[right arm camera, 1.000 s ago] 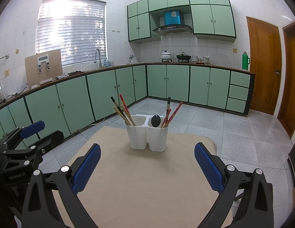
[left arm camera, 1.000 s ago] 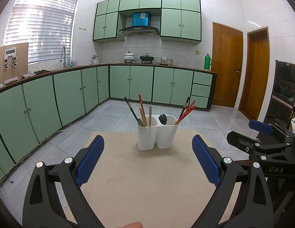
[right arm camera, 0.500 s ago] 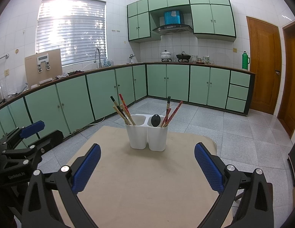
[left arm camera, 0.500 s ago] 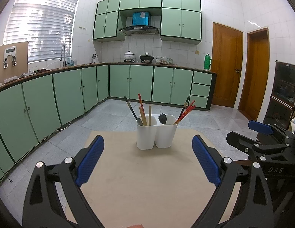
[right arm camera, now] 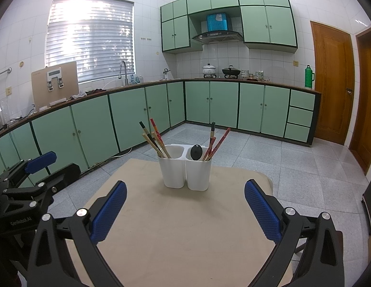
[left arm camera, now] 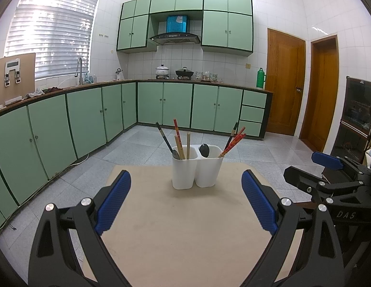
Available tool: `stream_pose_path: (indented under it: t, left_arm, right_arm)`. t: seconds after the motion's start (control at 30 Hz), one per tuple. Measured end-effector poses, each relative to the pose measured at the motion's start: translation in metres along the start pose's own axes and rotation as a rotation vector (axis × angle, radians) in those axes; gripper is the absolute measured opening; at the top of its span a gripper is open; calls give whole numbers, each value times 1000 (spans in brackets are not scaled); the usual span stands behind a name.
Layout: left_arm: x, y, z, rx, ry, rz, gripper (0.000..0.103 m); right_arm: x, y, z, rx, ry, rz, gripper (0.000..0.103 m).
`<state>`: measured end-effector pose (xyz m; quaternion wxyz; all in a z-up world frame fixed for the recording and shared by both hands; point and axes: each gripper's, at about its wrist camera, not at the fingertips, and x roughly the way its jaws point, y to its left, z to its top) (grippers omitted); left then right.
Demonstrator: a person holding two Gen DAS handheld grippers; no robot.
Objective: Organize utensils
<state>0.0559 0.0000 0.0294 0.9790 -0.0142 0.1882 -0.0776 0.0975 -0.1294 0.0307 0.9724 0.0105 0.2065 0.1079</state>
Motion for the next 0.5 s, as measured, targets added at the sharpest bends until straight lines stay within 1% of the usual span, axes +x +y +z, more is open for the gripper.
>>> stream_pose_path:
  t: [0.5]
  left_arm:
    - [-1, 5, 1, -1, 4, 3, 91]
  right_arm:
    - [1, 0, -1, 0, 1, 0, 97]
